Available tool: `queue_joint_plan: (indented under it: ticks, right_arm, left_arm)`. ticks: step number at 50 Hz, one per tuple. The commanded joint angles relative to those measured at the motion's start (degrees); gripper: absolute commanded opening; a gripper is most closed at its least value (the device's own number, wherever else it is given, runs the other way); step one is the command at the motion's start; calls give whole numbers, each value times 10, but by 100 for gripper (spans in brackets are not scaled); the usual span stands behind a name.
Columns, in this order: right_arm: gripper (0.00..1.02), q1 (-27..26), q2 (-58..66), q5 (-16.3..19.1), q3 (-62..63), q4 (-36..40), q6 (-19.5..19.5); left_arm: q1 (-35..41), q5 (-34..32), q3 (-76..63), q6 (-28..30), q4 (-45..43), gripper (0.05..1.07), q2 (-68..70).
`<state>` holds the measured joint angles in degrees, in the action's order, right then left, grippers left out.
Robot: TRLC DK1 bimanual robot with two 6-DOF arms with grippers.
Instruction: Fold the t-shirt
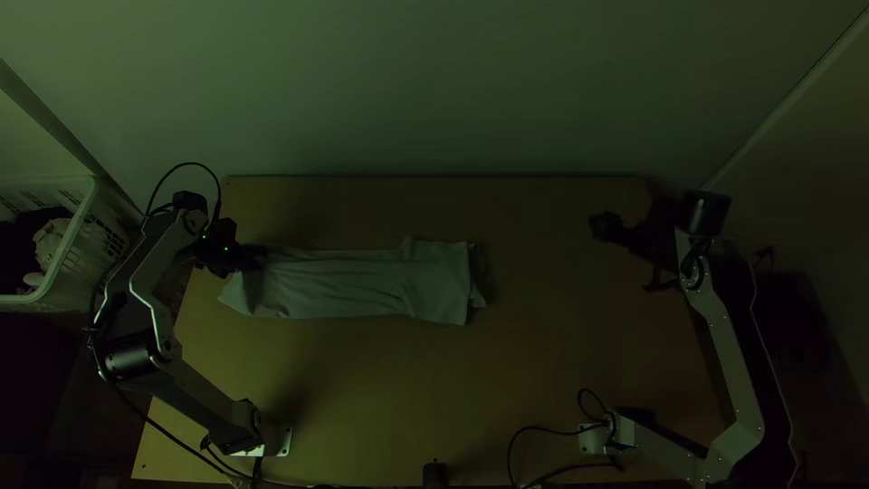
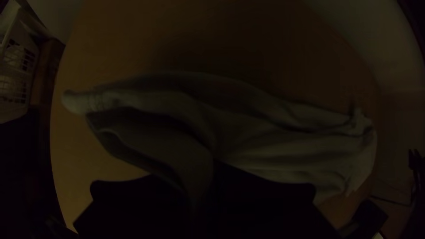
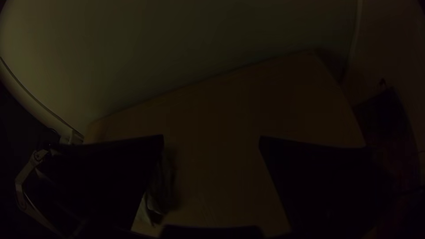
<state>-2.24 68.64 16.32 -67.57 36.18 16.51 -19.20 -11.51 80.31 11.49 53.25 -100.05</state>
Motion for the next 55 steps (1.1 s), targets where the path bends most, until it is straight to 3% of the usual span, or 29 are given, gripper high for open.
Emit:
queue_joint_plan:
  ticks: [1, 11, 19, 30, 55]
  right_arm:
    - [99, 4, -19, -5, 24, -18, 7]
    - [99, -4, -37, -8, 43, -26, -3]
    - [99, -14, -47, -8, 46, -26, -8]
    - [99, -26, -62, -8, 51, -26, -19]
    - [99, -49, -115, -8, 95, -24, -23]
  left_arm:
    - [-8, 10, 41, 14, 37, 8, 29]
    - [42, 49, 97, -16, 102, 8, 57]
    - [117, 75, 175, -60, 191, 8, 60]
    - [217, 96, 261, -116, 250, 8, 33]
    - [426, 141, 432, -233, 285, 8, -108]
